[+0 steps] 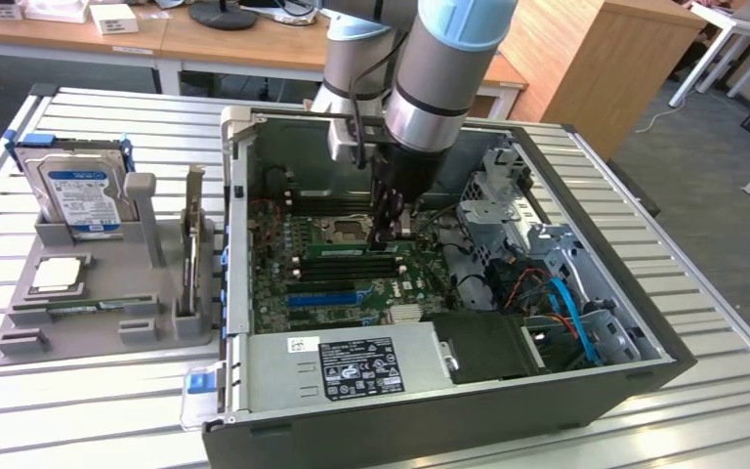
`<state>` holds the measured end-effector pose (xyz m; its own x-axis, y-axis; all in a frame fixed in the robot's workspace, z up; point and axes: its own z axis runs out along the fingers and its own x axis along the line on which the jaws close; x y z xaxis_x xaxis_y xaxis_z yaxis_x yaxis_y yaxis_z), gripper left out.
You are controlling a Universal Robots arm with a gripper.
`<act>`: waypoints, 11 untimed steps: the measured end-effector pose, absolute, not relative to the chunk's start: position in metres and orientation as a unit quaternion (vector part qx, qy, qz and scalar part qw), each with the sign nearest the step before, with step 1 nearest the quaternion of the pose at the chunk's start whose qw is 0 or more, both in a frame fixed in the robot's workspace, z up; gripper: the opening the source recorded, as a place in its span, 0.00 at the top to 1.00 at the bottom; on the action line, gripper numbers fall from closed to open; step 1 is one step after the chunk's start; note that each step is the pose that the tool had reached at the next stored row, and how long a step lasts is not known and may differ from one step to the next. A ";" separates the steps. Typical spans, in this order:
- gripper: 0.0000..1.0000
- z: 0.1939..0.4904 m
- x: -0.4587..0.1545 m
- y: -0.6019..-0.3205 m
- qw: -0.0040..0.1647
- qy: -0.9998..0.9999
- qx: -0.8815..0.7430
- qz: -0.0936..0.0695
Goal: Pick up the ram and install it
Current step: 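Insert the ram into the slot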
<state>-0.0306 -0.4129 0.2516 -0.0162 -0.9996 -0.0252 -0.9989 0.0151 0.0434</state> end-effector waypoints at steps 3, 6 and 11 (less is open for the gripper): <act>0.88 0.250 -0.031 -0.413 0.006 -0.712 0.701 -0.024; 0.88 0.248 -0.031 -0.413 0.006 -0.712 0.701 -0.024; 0.88 0.247 -0.031 -0.413 0.006 -0.712 0.701 -0.024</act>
<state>-0.0307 -0.4131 0.2473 -0.0162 -0.9996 -0.0248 -0.9989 0.0151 0.0435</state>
